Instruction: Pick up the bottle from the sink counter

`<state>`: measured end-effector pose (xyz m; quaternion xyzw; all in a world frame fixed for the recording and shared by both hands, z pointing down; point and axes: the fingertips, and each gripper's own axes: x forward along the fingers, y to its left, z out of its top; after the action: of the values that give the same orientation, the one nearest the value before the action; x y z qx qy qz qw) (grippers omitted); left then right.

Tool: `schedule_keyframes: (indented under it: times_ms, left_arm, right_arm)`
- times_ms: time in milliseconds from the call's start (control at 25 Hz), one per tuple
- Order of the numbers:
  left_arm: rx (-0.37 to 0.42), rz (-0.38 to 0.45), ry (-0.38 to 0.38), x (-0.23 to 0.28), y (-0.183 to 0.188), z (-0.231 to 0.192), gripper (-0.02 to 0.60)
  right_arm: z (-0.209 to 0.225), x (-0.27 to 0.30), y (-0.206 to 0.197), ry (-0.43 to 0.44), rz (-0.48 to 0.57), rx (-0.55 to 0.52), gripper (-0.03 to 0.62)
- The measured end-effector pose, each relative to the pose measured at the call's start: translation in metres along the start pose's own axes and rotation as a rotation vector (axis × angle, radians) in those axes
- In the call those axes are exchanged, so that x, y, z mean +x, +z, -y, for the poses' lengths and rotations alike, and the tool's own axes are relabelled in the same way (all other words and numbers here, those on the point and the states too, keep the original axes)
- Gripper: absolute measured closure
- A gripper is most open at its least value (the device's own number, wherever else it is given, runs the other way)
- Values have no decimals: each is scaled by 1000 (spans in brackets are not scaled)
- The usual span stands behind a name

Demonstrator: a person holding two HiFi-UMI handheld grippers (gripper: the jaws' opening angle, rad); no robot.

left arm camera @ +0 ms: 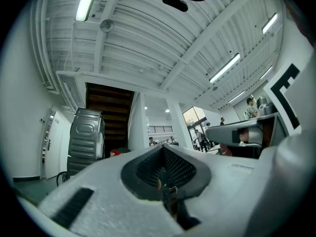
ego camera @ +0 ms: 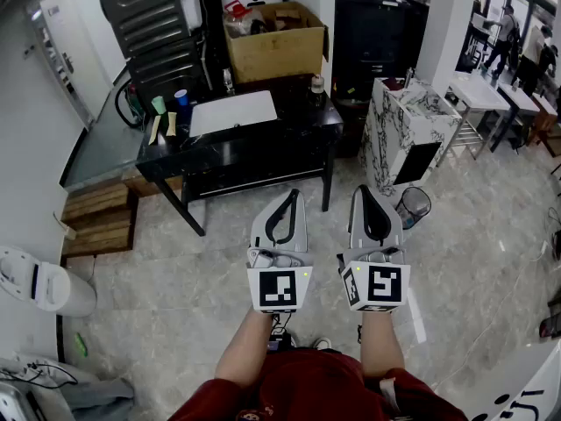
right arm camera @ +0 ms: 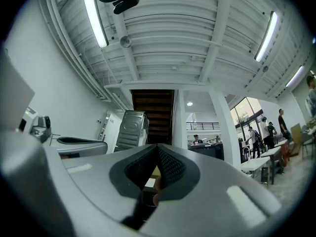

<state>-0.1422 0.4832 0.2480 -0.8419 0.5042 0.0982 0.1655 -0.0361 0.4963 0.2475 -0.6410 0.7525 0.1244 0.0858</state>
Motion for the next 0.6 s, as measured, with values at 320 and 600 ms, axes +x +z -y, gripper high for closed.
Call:
schedule_keyframes:
  times_ms: [320, 600]
  left_arm:
    - [-31, -9, -2, -2, 5, 13, 578]
    - [-14, -12, -6, -1, 7, 26, 578]
  right_arm:
    - [7, -10, 3, -5, -2, 12, 594]
    - [14, -16, 1, 5, -4, 40, 594]
